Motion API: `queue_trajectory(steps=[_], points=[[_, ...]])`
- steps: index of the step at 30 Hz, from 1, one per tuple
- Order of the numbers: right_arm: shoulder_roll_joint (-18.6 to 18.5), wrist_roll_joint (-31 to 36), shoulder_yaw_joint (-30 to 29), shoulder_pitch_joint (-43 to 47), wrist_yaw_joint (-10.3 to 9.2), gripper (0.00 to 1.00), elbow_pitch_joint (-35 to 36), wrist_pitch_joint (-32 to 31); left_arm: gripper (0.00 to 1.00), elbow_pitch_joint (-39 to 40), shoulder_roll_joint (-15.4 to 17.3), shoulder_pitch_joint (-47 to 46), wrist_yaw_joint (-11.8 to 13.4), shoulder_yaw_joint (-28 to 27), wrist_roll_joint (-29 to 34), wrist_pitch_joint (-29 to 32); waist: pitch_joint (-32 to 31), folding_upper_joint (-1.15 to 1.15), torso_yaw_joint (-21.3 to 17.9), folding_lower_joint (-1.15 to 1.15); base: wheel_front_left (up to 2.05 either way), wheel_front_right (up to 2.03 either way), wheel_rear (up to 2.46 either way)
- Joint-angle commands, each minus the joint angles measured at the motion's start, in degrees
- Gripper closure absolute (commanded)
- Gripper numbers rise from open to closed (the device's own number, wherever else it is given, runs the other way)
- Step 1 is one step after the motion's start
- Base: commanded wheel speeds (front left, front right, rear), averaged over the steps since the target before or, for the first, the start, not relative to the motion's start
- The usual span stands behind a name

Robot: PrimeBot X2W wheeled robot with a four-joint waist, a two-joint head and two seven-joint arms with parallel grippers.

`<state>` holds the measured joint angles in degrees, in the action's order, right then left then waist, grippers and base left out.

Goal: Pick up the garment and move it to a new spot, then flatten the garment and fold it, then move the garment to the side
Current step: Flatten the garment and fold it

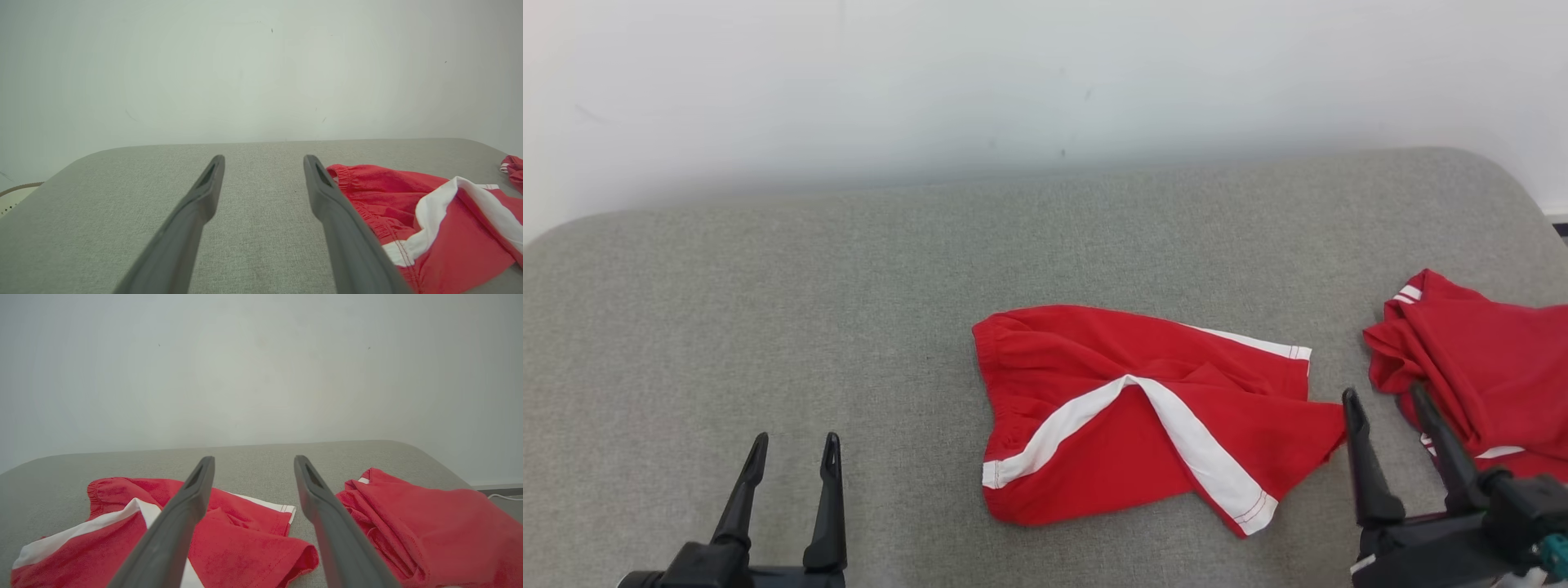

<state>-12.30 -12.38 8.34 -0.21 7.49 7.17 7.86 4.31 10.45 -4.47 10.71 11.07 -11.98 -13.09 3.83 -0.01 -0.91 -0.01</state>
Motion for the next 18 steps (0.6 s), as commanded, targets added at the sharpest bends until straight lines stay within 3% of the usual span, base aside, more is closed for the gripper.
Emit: queue_trajectory(steps=[1, 18], points=[[0.24, 0.68, 0.62, 1.52, 0.00, 0.00, 0.99, -0.55, 0.00, 0.22, 0.27, 1.22, 0.29, -0.34, -0.36, 0.22, -0.96, 0.01, 0.54, 0.01, 0.00, 0.00, 0.00], [2.49, 2.70, 2.06, 7.80, 0.00, 0.00, 4.59, -3.61, 0.00, 0.21, 1.31, 3.94, 1.51, -0.85, -1.39, 1.66, -3.15, 0.01, 0.99, 0.01, 0.00, 0.00, 0.00]])
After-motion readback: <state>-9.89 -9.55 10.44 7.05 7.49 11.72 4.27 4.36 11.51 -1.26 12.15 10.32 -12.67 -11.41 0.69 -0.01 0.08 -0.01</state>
